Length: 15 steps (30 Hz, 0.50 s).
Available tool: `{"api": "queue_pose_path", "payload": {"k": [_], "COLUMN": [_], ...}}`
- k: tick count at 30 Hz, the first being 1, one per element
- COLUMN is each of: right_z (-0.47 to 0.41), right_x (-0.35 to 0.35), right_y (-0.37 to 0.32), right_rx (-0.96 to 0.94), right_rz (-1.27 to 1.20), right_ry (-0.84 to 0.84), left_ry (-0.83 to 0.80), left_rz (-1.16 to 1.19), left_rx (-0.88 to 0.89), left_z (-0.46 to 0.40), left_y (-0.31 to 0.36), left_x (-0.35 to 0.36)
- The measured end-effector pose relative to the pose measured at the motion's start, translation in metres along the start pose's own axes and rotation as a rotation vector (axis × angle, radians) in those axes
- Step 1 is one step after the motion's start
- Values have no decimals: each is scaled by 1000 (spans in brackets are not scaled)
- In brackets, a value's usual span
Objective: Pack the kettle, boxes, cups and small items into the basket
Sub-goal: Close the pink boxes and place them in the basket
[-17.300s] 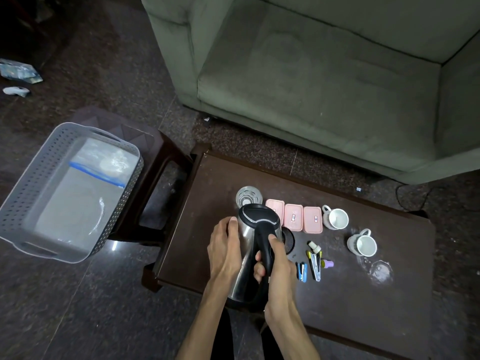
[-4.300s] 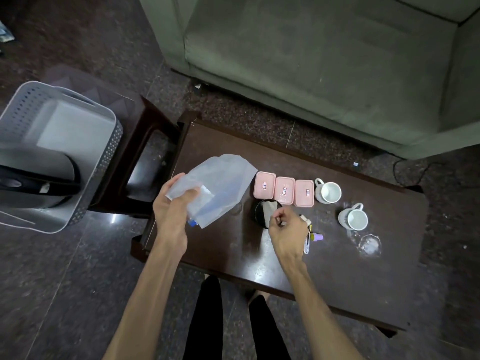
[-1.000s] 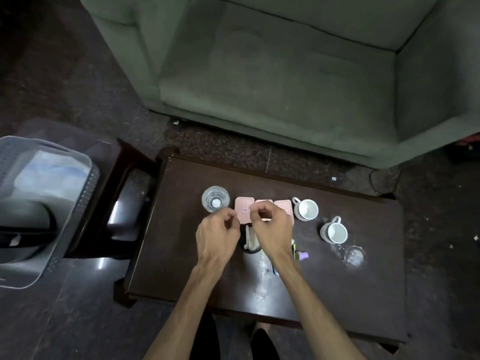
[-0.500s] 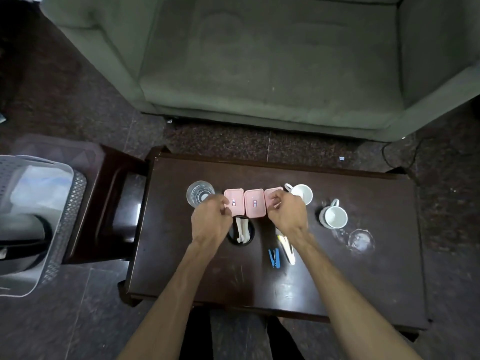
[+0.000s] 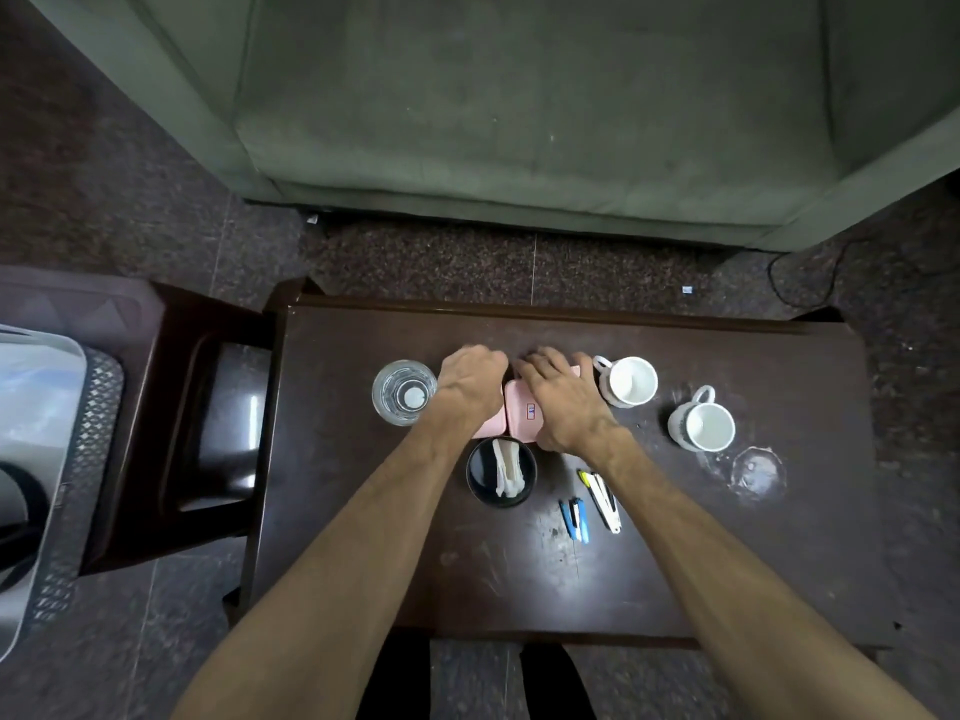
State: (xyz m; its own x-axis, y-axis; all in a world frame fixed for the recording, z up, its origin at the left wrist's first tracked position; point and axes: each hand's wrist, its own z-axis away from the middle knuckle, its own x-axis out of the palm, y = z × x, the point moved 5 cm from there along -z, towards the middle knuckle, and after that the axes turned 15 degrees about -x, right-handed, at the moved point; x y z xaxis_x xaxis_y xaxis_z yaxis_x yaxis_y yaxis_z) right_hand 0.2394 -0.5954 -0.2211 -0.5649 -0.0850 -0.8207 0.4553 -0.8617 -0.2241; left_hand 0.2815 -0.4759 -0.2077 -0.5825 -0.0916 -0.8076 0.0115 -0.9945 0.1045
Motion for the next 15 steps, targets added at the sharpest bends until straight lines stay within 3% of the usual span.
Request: {"api": "queue_pose_path", "payload": {"k": [4,9,15], "right_z": [3,4,19], "right_x": [6,-10,-40], "right_y": [-2,2,14], "right_rx": [-4,22,130], "right_rz": [-40,-160,-511], "right_ry": [15,169,364], "left_ry": [-17,-48,-2], "left_rz": [8,147,341], "left_rx": [-16,-61,-82], "left_z": [0,-5,-1], "left_y": [-9,-15,-18], "left_x": [7,-1,-27]}}
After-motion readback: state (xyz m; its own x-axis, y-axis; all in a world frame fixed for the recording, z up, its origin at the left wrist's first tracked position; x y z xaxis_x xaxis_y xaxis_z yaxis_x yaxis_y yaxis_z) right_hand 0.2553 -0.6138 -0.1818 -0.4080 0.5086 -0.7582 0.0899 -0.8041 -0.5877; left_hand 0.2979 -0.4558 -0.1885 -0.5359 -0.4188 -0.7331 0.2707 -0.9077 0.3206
